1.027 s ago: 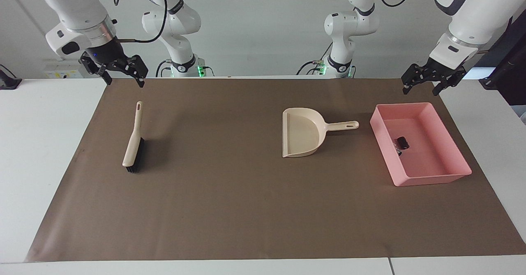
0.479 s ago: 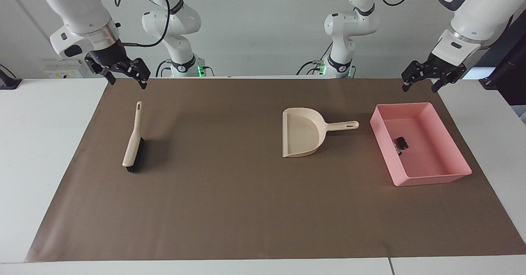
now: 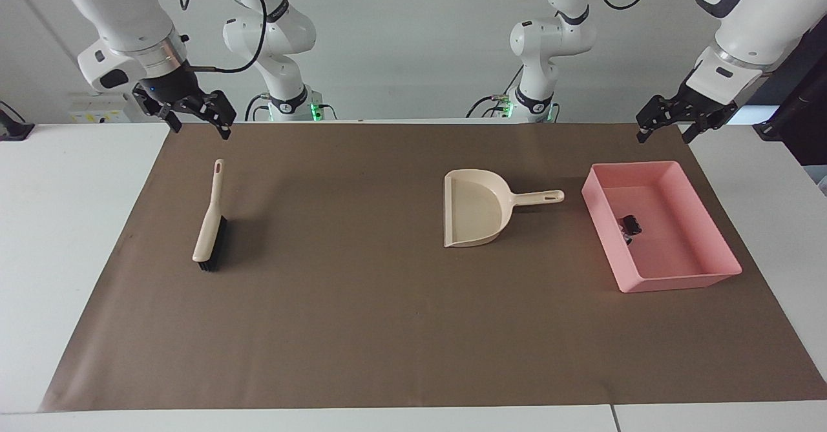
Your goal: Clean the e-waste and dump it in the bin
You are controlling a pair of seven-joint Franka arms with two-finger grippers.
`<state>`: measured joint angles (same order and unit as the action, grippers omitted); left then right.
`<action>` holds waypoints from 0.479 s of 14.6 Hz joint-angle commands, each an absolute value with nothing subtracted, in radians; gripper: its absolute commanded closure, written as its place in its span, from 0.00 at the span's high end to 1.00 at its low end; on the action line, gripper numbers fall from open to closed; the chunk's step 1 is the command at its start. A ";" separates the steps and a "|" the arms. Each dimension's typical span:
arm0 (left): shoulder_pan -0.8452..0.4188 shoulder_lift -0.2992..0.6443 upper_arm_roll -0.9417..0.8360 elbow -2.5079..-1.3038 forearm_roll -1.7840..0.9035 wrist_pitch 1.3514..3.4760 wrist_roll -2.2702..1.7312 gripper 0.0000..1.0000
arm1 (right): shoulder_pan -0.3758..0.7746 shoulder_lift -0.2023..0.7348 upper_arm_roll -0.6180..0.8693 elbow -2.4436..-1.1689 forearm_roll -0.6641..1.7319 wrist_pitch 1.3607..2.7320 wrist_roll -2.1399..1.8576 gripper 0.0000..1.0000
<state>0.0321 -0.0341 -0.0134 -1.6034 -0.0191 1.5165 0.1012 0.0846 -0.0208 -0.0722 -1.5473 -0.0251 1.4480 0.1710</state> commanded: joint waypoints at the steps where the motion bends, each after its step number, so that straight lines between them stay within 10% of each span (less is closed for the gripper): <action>1: 0.026 -0.035 -0.015 -1.597 -0.026 1.493 0.101 0.98 | 0.077 -0.032 -0.067 -1.554 -0.018 1.470 0.112 0.99; 7: -0.060 -0.041 0.103 -1.605 -0.026 1.491 0.101 0.98 | 0.071 -0.037 -0.069 -1.552 -0.034 1.463 0.107 0.99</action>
<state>-0.0361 -0.0341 0.0807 -1.6036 -0.0191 1.5118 0.1020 0.0838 -0.0229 -0.0746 -1.5465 -0.0271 1.4575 0.1313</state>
